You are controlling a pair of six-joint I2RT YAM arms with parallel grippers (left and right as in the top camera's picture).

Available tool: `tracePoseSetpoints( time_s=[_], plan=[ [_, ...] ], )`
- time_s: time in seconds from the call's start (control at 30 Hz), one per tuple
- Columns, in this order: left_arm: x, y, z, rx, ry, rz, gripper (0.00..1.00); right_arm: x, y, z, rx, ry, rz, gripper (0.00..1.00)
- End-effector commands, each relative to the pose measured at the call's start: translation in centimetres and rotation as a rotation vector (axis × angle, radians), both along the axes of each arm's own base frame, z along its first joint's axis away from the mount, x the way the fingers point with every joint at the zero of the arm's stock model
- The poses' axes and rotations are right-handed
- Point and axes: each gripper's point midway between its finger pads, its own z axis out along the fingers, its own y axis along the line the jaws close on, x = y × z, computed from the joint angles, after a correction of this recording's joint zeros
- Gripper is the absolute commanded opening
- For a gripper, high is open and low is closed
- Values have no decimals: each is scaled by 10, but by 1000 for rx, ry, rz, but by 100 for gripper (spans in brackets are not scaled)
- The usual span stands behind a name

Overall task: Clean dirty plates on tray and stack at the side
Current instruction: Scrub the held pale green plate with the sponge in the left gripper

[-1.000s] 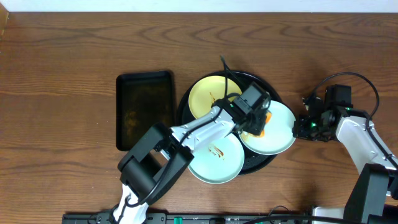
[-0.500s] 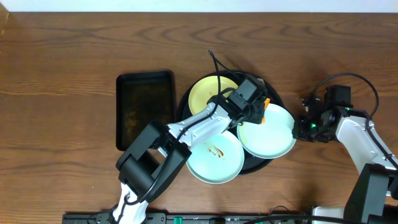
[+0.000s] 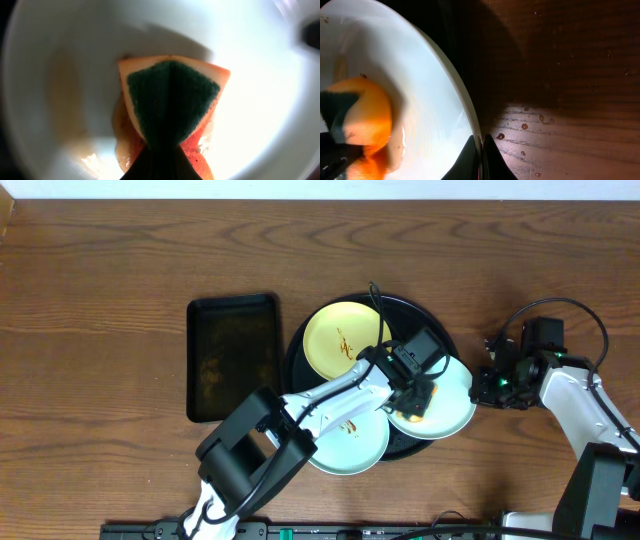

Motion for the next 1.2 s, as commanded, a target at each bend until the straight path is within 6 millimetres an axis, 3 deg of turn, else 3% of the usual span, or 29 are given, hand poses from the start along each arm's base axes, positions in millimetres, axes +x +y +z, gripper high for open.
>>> tracePoseSetpoints(
  time_s=[0.0,0.1,0.2,0.5,0.67,0.83,1.0,1.17],
  plan=[
    [12,45,-23,243,-126,-59,7,6,-1,3,-2,-17,5,1],
    [30,62,-19,344,-229,-39,8,6,-1,3,-2,-17,6,1],
    [41,56,-15,324,-283,-30,8,6,-1,3,-2,-16,5,1],
    [43,-16,4,-23,-269,-69,8,5,-1,3,-1,-13,5,1],
    [17,-42,12,-181,-147,-150,8,5,-1,3,-1,-13,5,1],
    [-1,-32,4,-149,-53,-170,8,5,-1,3,-1,-13,5,1],
    [24,-10,-4,-7,-180,-116,8,5,-1,3,-1,-13,5,1],
    [27,-13,-3,-4,-240,-215,8,5,-1,3,-1,-13,5,1]
  ],
)
